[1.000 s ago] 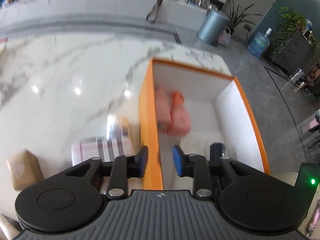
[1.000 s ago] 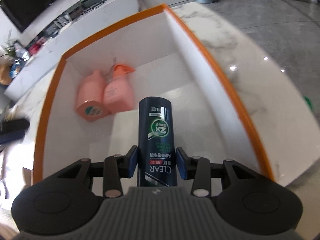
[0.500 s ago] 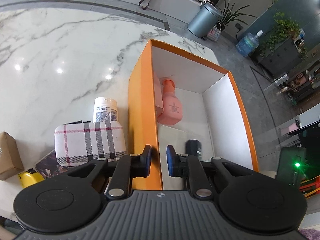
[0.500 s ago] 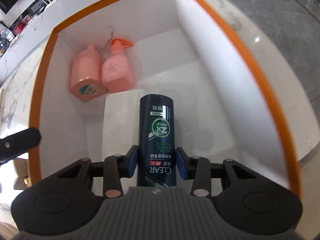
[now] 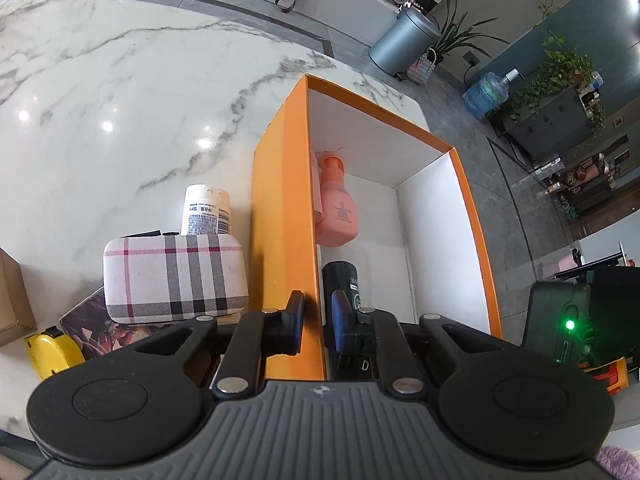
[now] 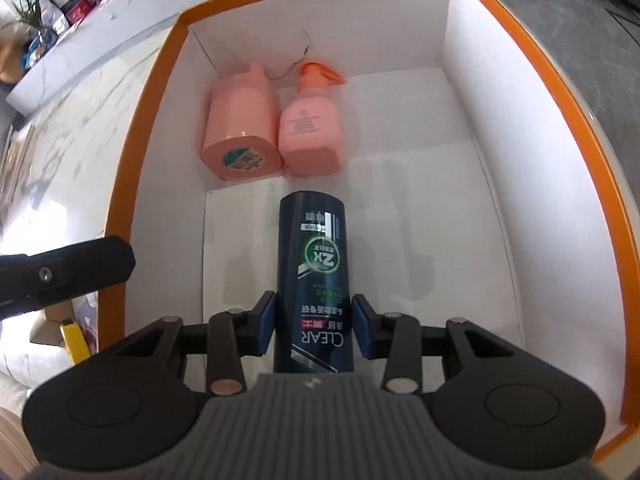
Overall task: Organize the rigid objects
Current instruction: 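Lower the white box with the left tool while the right tool lowers the spray can into the box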
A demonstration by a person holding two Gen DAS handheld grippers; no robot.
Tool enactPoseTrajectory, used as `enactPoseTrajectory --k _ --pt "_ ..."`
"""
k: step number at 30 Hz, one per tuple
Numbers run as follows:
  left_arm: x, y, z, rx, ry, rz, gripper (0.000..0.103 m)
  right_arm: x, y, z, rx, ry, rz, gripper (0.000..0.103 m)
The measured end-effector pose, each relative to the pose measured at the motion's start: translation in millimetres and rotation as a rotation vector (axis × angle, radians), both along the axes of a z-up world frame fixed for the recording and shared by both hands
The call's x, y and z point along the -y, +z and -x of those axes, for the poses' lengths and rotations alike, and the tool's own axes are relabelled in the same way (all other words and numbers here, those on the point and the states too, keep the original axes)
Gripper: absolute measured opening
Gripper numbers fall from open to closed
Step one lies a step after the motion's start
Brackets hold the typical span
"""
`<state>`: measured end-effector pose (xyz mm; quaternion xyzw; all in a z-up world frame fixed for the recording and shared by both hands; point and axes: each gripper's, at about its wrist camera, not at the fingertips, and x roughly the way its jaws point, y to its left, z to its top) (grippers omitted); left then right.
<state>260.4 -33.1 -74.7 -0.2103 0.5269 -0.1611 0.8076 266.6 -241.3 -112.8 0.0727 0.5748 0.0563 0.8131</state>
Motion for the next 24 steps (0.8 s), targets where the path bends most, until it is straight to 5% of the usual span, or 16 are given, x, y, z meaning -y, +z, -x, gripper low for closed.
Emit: enactPoseTrajectory --k 11,24 --pt "-1 2 1 -0.001 0.002 0.009 0.016 3 -10 -14 -0.077 0.034 0.048 0.042" --pt "-1 3 2 0.003 0.004 0.001 0.016 18 -11 -7 -0.091 0.045 -0.071 0.038"
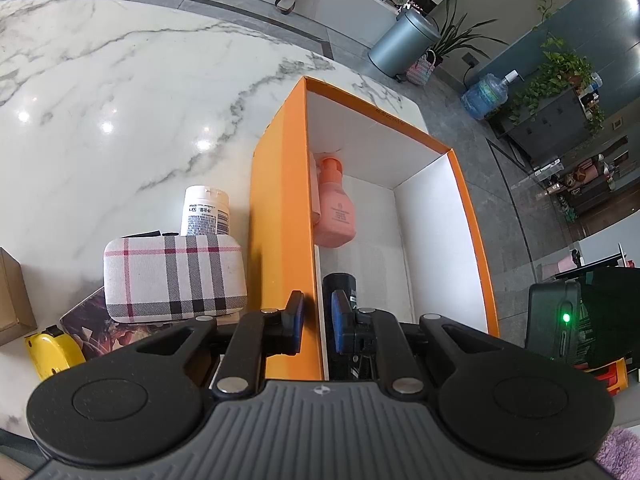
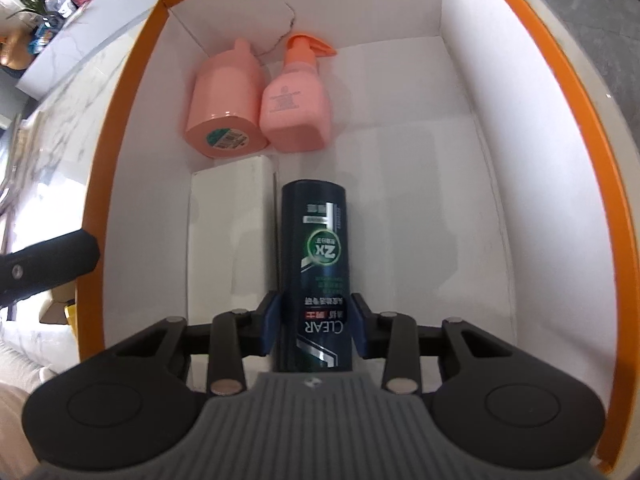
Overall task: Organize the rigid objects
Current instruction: 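Lower the white box with the left tool while the right tool lowers the spray can into the box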
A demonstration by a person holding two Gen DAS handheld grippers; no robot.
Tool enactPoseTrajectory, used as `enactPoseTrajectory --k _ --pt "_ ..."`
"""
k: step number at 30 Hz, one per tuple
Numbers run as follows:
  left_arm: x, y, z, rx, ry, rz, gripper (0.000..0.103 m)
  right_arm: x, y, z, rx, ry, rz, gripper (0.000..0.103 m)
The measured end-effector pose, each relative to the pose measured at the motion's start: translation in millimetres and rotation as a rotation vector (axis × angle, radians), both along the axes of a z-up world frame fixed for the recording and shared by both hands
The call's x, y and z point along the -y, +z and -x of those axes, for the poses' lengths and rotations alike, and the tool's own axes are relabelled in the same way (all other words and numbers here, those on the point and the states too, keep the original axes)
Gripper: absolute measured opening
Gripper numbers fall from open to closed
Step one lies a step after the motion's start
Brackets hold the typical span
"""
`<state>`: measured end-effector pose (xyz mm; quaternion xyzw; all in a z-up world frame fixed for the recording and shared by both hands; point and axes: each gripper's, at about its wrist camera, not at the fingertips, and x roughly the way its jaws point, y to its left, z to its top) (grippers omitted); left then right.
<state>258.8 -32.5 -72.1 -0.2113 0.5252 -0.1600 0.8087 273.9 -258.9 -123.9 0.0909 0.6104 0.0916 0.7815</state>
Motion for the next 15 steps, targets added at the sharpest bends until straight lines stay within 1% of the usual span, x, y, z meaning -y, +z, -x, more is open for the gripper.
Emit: enactPoseTrajectory --k 4,6,11,15 --pt "2 0 0 0.001 -0.002 -0.008 0.016 -11 2 4 0.005 0.142 0.061 0.036" --pt "3 0 0 0.002 0.0 -0.014 0.016 -17 4 7 0.026 0.206 0.086 0.035" --pt "3 1 1 0.001 0.003 -0.011 0.016 -17 2 8 0.03 0.164 0.074 0.037" --pt "6 3 3 0.021 -0.002 -0.039 0.016 -15 0 12 0.03 0.095 0.057 0.037"
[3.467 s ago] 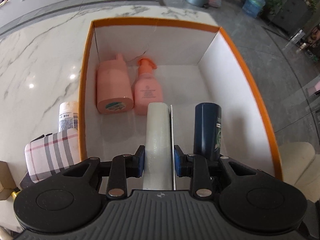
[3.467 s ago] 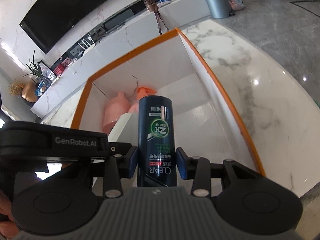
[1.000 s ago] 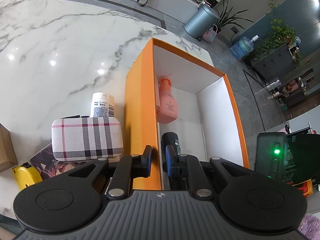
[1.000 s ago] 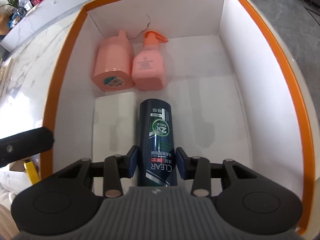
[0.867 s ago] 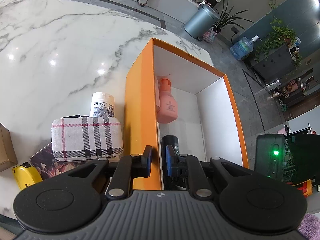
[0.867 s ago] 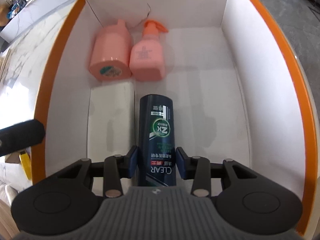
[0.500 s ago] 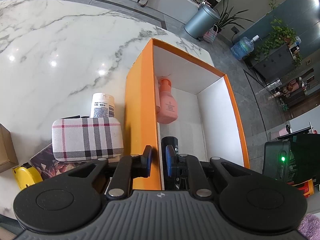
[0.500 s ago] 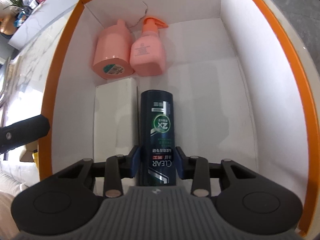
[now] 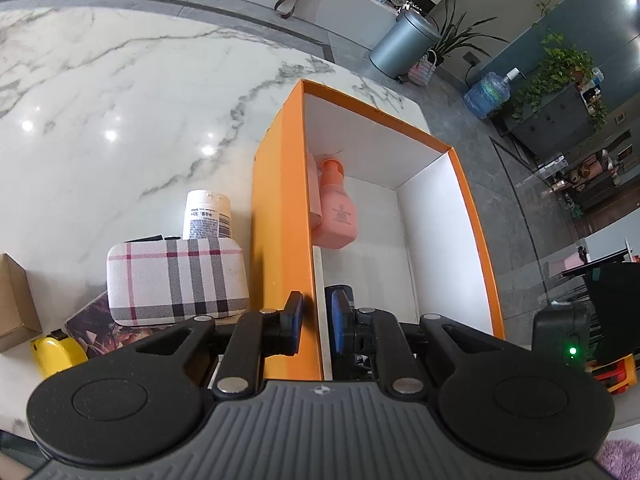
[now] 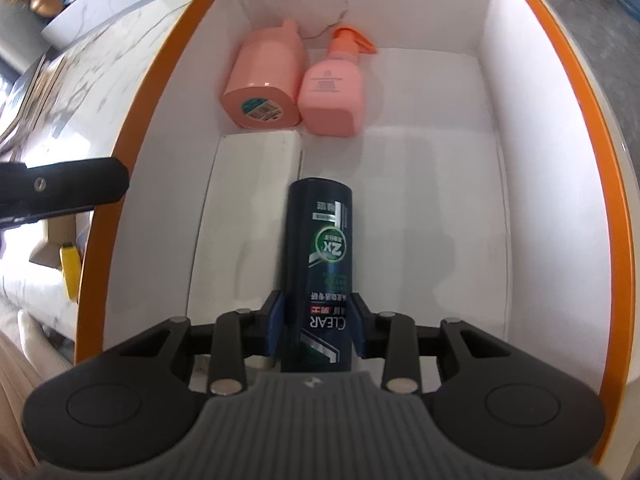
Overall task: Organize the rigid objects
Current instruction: 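Lower the white box with the left tool while the right tool lowers the spray can into the box, then open both tools and withdraw them toward the remaining items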
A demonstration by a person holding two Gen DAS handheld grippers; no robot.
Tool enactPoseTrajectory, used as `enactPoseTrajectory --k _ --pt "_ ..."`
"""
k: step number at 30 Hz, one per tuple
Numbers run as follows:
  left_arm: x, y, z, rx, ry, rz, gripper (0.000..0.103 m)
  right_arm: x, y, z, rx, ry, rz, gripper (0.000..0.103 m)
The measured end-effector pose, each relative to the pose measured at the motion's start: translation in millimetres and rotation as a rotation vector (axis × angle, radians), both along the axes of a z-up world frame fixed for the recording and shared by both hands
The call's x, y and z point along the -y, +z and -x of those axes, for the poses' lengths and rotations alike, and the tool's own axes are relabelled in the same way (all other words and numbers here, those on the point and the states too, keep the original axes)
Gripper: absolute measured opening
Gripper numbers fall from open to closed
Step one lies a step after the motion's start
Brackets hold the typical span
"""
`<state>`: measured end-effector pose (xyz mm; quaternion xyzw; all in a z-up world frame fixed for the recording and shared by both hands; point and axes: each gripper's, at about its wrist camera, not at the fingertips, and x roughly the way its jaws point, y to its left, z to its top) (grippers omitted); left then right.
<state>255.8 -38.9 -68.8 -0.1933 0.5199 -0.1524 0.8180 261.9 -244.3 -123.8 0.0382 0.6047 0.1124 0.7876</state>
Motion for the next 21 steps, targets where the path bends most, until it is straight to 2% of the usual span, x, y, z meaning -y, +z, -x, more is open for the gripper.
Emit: enactPoseTrajectory --k 3,4,6,8,11,15,21 --pt "0 6 4 0.019 0.003 -0.017 0.016 7 2 9 0.005 -0.057 -0.024 0.039" --pt "-1 9 6 0.029 0.004 -0.02 0.016 8 3 12 0.015 -0.07 -0.034 0.041" --pt "-3 15 11 0.052 0.005 -0.023 0.018 8 8 18 0.048 -0.085 -0.044 0.051" --pt "-5 21 17 0.073 0.002 -0.03 0.02 6 15 25 0.092 -0.093 -0.044 0.053" --pt "-8 30 28 0.114 -0.014 -0.042 0.02 4 26 37 0.182 -0.114 -0.039 0.056" --pt "-11 40 45 0.17 -0.048 -0.112 0.02 2 41 57 0.318 -0.149 -0.036 0.056" --pt "-37 52 74 0.246 -0.074 -0.116 0.02 -7 65 81 0.488 -0.16 -0.053 0.056"
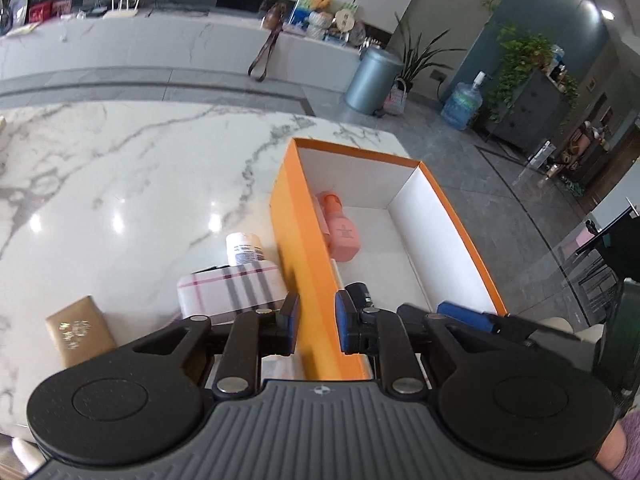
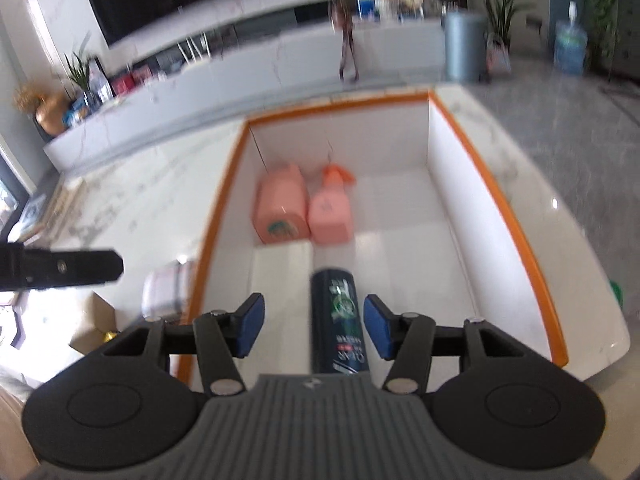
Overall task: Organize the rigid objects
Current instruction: 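Open both tools and withdraw them toward the remaining items, then approach the brown box with the left tool while the right tool approaches the clear cube box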
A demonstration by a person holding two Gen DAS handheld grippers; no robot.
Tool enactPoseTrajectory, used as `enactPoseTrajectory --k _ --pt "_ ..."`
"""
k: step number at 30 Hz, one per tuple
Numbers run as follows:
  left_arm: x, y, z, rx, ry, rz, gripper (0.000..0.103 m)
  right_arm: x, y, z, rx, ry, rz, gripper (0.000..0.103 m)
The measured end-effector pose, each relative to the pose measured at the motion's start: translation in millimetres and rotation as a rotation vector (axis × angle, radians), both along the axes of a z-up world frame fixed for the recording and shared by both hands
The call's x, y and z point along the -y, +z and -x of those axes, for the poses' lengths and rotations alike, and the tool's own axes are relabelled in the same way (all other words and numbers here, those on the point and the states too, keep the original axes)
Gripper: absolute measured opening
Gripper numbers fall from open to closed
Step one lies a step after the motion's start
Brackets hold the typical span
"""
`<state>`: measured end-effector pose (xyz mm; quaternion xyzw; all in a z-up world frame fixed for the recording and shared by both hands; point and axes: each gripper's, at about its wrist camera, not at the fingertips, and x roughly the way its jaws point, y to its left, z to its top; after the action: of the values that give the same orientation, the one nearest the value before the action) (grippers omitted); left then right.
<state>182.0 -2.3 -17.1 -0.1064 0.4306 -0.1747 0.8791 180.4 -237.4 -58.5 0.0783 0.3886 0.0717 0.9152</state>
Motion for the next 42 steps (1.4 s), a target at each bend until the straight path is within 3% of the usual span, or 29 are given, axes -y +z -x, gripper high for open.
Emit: enactPoseTrajectory --k 5,11,19,25,29,32,38,42 --pt "-34 2 20 0.025 0.023 -0.006 0.02 -21 6 17 0.117 0.019 -0.021 0.056" --pt "-77 -8 34 -0.002 0.098 -0.008 0.02 -54 28 47 0.2 0.11 -0.041 0.056" --pt "-106 -31 36 -0.044 0.112 -0.05 0.023 -111 8 56 0.115 0.266 0.006 0.045" --pt "-126 -37 21 -0.058 0.144 -0.133 0.052 -135 -9 44 0.04 0.293 0.056 0.042" --pt "-144 -54 4 -0.162 0.285 -0.058 0.07 -150 -18 29 0.0 0.299 0.074 0.043" --pt "-149 -68 -5 -0.205 0.359 -0.027 0.074 -159 -26 21 -0.019 0.306 0.094 0.043" --pt "-139 -79 -18 -0.203 0.389 -0.077 0.086 -172 -42 5 -0.049 0.303 0.128 0.042" --pt "-134 -85 -27 -0.208 0.407 -0.11 0.086 -177 -46 1 -0.037 0.31 0.152 0.042"
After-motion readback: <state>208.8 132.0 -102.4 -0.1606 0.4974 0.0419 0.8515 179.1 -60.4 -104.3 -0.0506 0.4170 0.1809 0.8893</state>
